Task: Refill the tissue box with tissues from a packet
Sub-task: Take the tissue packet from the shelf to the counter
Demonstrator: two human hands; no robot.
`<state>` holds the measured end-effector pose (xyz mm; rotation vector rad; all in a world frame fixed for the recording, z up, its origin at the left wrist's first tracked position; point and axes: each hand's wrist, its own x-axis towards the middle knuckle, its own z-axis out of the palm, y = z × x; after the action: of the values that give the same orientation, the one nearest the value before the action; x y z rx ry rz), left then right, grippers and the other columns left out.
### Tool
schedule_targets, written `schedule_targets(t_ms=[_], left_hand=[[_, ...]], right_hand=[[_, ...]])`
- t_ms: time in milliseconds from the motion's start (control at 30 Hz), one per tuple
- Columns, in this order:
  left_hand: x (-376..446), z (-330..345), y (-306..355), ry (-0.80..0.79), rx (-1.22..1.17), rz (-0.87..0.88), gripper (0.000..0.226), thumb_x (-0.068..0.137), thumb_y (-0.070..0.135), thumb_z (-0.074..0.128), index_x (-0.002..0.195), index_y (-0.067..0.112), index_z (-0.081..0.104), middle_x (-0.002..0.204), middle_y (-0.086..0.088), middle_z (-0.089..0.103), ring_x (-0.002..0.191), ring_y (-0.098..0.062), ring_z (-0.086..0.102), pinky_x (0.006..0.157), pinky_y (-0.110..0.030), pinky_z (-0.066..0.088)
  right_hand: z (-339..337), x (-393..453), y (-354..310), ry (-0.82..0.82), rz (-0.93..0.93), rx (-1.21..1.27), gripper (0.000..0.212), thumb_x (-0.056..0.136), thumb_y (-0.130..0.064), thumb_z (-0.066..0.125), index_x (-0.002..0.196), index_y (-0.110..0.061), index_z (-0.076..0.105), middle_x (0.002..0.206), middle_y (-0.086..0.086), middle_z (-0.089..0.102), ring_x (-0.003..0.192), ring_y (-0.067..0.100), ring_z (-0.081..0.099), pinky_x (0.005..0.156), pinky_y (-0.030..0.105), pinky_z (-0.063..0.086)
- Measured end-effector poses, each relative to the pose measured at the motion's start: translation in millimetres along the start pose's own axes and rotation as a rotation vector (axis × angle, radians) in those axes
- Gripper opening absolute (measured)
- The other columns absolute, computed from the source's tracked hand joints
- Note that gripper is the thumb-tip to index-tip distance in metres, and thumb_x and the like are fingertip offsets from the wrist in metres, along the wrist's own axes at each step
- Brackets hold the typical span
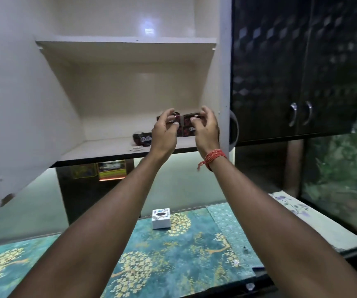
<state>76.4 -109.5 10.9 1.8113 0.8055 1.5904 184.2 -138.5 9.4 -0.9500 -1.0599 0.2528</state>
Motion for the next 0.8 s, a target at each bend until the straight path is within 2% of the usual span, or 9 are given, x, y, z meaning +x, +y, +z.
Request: schedule_targets(t_ms=[67,167,267,333,467,567,667,733,800], left_hand=[[1.0,20.5,-3.1,-0.040,-0.025,-0.017,0.046,0.090,0.010,0.051,0.136,0.012,0.054,0.126,-0.010,0.062,0.119,-0.024,0.059,0.104,-0.042,0.049],[-0.6,44.0,-3.2,-0.077,-0.099,-0.022,0.046,0.087,0.010,0.050,0.133,0.013,0.055,0.121,-0.009,0.064,0.118,-0.028,0.061,0.102,-0.048,0.050],[-4.5,61.5,4.0,-0.107,-0.125,-0.001,0.045,0.092,-0.001,0.046,0.133,0.014,0.055,0.114,-0.005,0.062,0.109,-0.025,0.062,0.097,-0.038,0.052],[-6.7,73.8,8.3,-0.146,-0.130,0.008,0.045,0.093,-0.003,0.044,0.133,0.012,0.055,0.112,-0.001,0.063,0.101,-0.015,0.061,0.089,-0.029,0.050],[-8.8,102.6,11.6,-0.250,-0.050,0.047,0.054,0.089,-0.007,0.042,0.137,0.013,0.054,0.134,-0.011,0.060,0.120,-0.022,0.057,0.101,-0.040,0.047],[-15.4,125.7,13.5,-0.377,0.037,0.077,0.064,0.087,-0.012,0.039,0.143,0.016,0.048,0.148,-0.008,0.048,0.125,-0.020,0.050,0.108,-0.037,0.043],[-18.3,154.0,11.2,-0.484,0.157,0.157,0.074,0.083,-0.014,0.040,0.149,0.019,0.040,0.158,-0.006,0.035,0.144,-0.022,0.033,0.120,-0.041,0.029],[-17.2,171.9,10.4,-0.510,0.215,0.186,0.079,0.082,-0.014,0.041,0.151,0.022,0.034,0.163,-0.006,0.025,0.152,-0.020,0.018,0.124,-0.041,0.020],[-15.5,188.1,11.4,-0.537,0.254,0.196,0.083,0.082,-0.015,0.040,0.154,0.025,0.029,0.166,-0.003,0.015,0.154,-0.018,0.011,0.122,-0.034,0.016]], right_hand=[[-9.8,0.4,1.7,0.021,-0.048,-0.055,0.049,0.091,-0.011,0.053,0.139,-0.012,0.043,0.136,0.011,0.048,0.113,0.015,0.051,0.100,0.031,0.047],[-26.7,0.0,1.4,0.029,-0.065,-0.115,0.048,0.092,-0.011,0.052,0.139,-0.013,0.044,0.139,0.009,0.047,0.113,0.012,0.048,0.100,0.030,0.045],[-48.4,2.9,1.9,0.065,-0.072,-0.135,0.047,0.092,-0.010,0.051,0.139,-0.012,0.044,0.137,0.009,0.050,0.113,0.013,0.049,0.095,0.024,0.042],[-63.0,5.1,2.6,0.095,-0.071,-0.160,0.046,0.092,-0.011,0.051,0.138,-0.013,0.045,0.133,0.008,0.054,0.111,0.012,0.051,0.095,0.027,0.044],[-94.2,9.5,5.2,0.150,-0.086,-0.242,0.045,0.093,-0.011,0.048,0.137,-0.014,0.046,0.131,0.007,0.056,0.113,0.015,0.053,0.099,0.037,0.048],[-118.6,8.6,7.0,0.215,-0.239,-0.465,0.044,0.092,-0.006,0.043,0.136,-0.013,0.048,0.133,0.010,0.057,0.119,0.022,0.054,0.100,0.039,0.048],[-150.4,11.0,8.9,0.272,-0.421,-0.810,0.052,0.088,0.007,0.039,0.136,-0.012,0.049,0.135,0.014,0.055,0.129,0.030,0.046,0.105,0.042,0.044],[-173.5,15.1,11.1,0.209,-0.452,-1.005,0.059,0.085,0.013,0.038,0.138,-0.012,0.047,0.142,0.016,0.048,0.140,0.033,0.035,0.111,0.046,0.039],[-193.2,18.3,13.9,0.124,-0.432,-1.154,0.062,0.085,0.014,0.040,0.141,-0.012,0.043,0.149,0.017,0.040,0.146,0.032,0.024,0.117,0.044,0.031]])
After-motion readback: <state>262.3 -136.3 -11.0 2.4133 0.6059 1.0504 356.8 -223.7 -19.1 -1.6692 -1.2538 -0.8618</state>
